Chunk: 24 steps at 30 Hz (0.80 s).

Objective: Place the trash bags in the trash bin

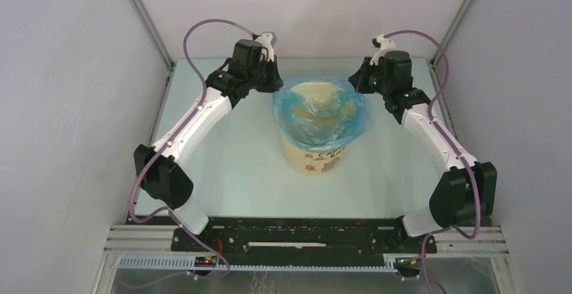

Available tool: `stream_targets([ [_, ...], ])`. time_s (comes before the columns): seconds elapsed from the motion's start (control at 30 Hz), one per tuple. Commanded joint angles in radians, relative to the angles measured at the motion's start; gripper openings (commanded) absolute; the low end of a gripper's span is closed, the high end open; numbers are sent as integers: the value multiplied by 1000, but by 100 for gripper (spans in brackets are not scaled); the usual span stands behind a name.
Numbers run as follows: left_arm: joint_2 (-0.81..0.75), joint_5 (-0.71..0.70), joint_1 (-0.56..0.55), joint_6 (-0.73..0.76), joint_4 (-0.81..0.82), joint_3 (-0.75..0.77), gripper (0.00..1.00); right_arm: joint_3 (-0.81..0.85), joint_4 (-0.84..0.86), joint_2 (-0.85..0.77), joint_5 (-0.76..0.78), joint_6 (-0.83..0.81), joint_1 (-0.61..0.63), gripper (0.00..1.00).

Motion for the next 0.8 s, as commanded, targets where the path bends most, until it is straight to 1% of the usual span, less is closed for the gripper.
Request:
stream_targets([
  [0.0, 31, 75, 48, -111, 27, 29, 6, 62, 17, 30, 28, 42, -24, 0],
  [0.13, 46, 156, 66, -142, 26, -5, 5, 72, -2, 58, 11, 58, -32, 0],
  [0.23, 12, 211, 64, -168, 56, -87, 6, 72, -57, 65, -11, 73, -33, 0],
  [0.33, -38, 204, 66, -172, 65, -172, 7, 72, -114, 67, -29, 85, -33, 0],
  [0.37, -53, 198, 66, -172, 62, -194, 9, 71, -130, 65, -22, 90, -33, 0],
  [0.4, -66, 195, 66, -170, 59, -212, 11, 71, -142, 63, -20, 95, -33, 0],
  [0.47, -84, 191, 66, -169, 45, -236, 12, 71, -160, 58, -28, 91, -34, 1],
  [0.5, -87, 192, 66, -167, 35, -240, 12, 71, -172, 55, -26, 88, -33, 2],
  [0.57, -91, 196, 66, -166, 21, -243, 14, 71, -185, 44, -16, 79, -35, 10],
  [0.63, -96, 187, 66, -161, 5, -234, 16, 72, -186, 26, -14, 73, -38, 19],
  [0.67, -101, 180, 67, -159, -1, -229, 18, 78, -192, 17, -9, 72, -39, 25],
  [0.77, -114, 173, 67, -159, -35, -212, 29, 130, -294, 3, 32, 59, -46, 43],
])
